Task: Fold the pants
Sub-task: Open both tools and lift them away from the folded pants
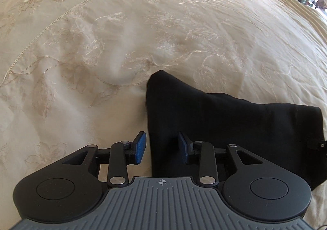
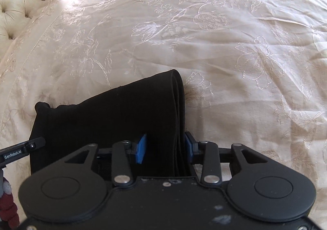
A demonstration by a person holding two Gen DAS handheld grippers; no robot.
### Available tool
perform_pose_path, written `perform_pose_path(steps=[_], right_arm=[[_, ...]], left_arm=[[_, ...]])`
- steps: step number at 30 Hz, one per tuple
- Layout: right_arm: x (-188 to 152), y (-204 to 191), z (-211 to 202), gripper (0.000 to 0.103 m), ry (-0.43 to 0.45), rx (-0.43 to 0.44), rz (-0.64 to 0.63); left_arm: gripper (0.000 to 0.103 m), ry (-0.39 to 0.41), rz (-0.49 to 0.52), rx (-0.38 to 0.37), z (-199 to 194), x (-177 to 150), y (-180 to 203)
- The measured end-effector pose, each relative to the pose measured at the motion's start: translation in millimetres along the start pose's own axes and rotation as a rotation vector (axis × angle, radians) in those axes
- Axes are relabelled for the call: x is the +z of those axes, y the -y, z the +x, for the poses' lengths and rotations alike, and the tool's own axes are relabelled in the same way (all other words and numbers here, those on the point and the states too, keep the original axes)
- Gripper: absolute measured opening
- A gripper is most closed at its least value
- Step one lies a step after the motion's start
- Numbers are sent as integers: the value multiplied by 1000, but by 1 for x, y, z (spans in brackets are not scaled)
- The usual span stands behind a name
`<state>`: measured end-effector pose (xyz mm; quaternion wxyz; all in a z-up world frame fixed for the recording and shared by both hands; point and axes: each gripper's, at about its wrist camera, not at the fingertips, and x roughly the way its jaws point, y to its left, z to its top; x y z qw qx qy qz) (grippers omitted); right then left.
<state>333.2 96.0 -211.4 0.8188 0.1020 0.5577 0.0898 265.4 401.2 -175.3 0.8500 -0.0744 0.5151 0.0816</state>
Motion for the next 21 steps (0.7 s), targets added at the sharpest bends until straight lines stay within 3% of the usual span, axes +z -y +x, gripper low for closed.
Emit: perform_pose_path(steps=[10, 12, 21], right_arm=[[-16, 12, -39, 39, 72, -92, 67], [-21, 8, -56, 42, 111, -126, 45], [-75, -13, -146, 46, 214, -73, -77]], left_arm=[[34, 4, -86, 131, -42, -24, -31], [34, 19, -98, 139, -60, -34, -26], [34, 60, -64, 130, -137, -80, 41]])
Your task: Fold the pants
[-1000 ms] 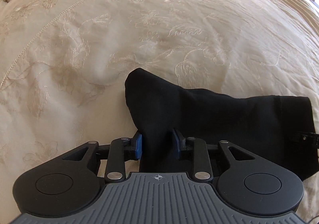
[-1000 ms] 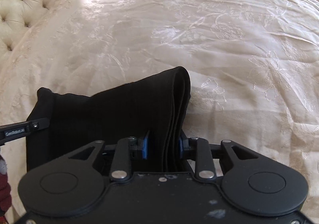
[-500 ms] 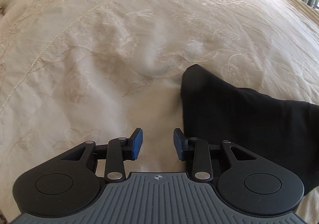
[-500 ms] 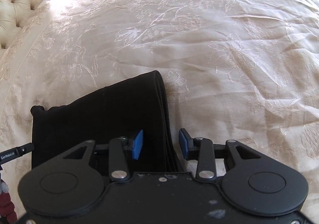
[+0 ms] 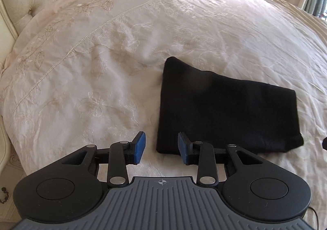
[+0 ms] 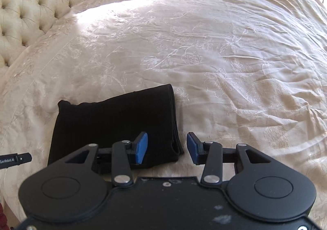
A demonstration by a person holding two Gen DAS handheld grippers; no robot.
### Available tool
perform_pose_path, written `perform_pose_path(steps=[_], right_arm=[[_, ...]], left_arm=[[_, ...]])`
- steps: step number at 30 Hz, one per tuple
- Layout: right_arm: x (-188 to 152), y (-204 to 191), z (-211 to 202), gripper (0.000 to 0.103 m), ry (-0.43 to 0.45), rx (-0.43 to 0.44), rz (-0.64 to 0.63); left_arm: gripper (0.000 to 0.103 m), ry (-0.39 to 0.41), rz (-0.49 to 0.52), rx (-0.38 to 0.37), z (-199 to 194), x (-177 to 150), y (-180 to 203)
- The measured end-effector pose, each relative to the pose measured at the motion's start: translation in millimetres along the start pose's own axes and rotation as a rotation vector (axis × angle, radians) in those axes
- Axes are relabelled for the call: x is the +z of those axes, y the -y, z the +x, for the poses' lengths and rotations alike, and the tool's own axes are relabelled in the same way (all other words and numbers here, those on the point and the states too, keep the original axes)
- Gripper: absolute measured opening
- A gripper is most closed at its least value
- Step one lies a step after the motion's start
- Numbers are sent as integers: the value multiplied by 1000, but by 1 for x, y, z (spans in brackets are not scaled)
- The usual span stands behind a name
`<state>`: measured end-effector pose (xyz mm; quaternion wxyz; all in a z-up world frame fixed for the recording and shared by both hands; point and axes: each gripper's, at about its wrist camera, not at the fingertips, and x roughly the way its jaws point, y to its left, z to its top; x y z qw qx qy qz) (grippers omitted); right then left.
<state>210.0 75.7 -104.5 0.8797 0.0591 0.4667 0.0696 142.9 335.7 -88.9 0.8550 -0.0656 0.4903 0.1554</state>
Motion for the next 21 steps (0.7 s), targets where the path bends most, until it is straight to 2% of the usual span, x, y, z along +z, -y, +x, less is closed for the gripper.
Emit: perform_pose_path(steps=[6, 11, 16, 21], right_arm=[[-33, -9, -53, 46, 29, 2, -85], [-57, -14, -100, 46, 112, -3, -145], [-63, -8, -129, 46, 90, 79, -154], [-71, -5, -155, 46, 120, 82, -168]], left_arm=[[35, 73, 25, -19, -53, -29, 35], [37, 130, 67, -5, -84, -44, 55], [39, 114, 58, -47, -100, -51, 60], [39, 131, 56, -3, -115, -67, 64]])
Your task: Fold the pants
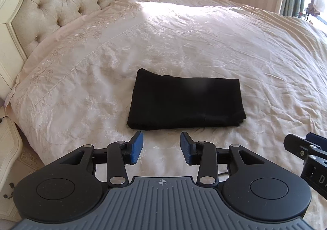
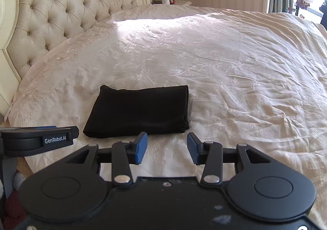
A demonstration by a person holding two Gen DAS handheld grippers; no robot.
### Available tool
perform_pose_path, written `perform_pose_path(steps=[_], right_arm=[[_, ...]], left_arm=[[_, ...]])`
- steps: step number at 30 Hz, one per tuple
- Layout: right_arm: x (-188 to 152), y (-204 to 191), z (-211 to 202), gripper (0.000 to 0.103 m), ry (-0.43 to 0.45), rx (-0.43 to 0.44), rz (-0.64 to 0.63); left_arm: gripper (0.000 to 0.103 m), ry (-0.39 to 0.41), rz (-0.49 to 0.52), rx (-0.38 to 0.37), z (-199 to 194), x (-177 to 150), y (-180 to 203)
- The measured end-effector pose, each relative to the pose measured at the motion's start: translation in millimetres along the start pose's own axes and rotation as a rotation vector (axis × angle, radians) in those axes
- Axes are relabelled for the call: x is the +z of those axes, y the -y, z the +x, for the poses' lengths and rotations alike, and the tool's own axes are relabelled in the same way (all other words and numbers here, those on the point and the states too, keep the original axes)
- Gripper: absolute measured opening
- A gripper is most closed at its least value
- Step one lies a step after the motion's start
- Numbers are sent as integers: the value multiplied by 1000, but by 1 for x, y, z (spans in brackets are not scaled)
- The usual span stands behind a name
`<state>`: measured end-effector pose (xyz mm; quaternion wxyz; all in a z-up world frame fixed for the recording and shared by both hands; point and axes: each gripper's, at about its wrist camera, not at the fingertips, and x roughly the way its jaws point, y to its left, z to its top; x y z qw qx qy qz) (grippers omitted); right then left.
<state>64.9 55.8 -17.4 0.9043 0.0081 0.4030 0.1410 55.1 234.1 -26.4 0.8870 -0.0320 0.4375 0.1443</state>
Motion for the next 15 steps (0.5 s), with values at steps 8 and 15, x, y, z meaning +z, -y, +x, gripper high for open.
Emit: perform_pose_path(steps=[8, 15], right_arm=[[-9, 2, -24, 46, 38, 13, -10], [-15, 10, -35, 46, 52, 23, 7]], left_arm=[[39, 20, -31, 34, -19, -10, 0], [39, 45, -25, 55, -30, -14, 6]])
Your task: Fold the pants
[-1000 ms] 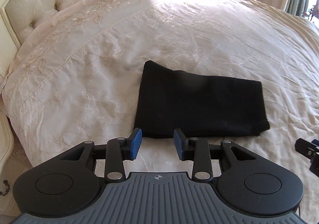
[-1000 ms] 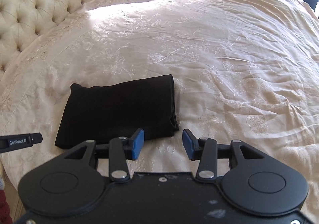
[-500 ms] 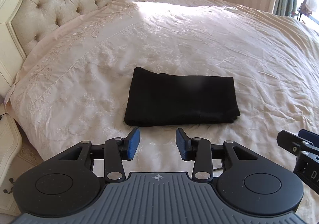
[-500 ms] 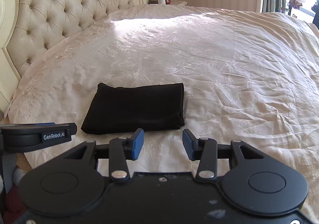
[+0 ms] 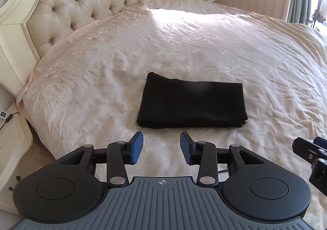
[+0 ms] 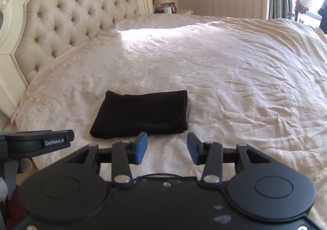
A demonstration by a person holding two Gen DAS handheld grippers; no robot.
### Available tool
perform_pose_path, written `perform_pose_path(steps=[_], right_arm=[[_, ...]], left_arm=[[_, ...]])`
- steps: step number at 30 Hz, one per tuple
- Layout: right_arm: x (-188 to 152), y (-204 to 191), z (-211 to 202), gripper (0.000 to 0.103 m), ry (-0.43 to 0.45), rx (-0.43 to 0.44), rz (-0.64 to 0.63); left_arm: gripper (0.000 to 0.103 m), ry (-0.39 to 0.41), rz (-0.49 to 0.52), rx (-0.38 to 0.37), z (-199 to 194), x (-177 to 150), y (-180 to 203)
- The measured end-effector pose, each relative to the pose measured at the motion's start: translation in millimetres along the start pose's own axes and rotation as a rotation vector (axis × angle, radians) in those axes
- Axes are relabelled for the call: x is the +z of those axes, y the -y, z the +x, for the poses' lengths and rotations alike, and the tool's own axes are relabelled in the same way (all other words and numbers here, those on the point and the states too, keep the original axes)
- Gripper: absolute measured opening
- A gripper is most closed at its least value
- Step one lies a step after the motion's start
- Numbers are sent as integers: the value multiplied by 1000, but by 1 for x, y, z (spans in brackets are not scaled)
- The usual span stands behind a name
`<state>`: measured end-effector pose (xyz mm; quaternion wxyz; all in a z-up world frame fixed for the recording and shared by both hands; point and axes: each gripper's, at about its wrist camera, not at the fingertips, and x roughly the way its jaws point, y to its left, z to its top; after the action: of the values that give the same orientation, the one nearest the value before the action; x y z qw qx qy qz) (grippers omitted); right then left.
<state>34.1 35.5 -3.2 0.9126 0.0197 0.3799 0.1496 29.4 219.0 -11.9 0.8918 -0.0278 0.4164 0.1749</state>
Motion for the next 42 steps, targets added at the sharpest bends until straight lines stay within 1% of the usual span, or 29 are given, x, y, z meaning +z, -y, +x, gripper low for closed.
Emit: perform_pose_path(steps=[14, 26, 42], right_arm=[[-8, 11, -5, 46, -14, 26, 20], [-10, 16, -1, 46, -32, 48, 19], [-12, 15, 0, 46, -41, 64, 20]], left_arm=[[39, 14, 38, 12, -9, -5, 18], [39, 0, 19, 19, -8, -6, 16], [39, 6, 11, 27, -9, -7, 14]])
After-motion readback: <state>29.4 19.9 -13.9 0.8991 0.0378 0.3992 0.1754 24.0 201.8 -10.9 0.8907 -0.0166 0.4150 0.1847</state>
